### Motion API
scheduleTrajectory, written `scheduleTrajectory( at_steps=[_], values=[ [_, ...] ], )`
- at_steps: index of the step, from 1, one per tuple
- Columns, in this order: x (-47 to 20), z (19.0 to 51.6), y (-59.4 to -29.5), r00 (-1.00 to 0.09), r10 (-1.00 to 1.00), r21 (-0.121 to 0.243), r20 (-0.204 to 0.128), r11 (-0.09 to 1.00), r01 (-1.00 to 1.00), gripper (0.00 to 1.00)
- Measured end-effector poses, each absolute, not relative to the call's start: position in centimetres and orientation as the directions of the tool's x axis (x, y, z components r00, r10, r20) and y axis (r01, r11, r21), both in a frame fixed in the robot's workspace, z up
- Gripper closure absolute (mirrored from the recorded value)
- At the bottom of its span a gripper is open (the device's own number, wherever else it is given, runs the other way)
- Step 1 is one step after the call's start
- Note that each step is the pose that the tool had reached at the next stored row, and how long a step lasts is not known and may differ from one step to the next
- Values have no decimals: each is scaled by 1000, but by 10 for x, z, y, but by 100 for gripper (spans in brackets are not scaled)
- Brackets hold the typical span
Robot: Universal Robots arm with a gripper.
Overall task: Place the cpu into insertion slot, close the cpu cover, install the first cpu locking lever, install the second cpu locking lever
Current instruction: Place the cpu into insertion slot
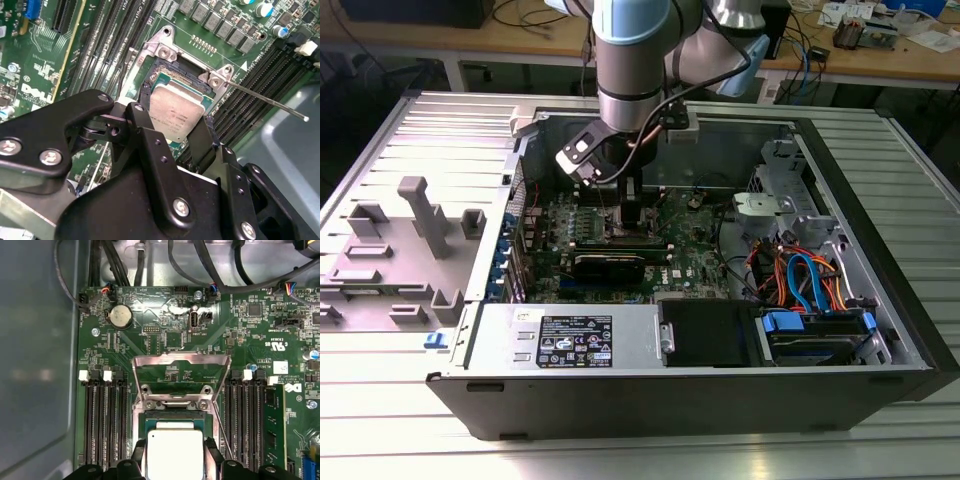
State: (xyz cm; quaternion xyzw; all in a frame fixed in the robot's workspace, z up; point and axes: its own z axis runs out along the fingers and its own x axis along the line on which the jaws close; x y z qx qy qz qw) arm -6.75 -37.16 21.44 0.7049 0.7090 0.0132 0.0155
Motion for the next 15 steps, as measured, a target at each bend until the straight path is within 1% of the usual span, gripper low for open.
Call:
scheduleTrajectory(
  at_steps=[15],
  values=[
    [-69, 206, -372, -1, 1000, 40, -4, 1, 999, 45]
  ],
)
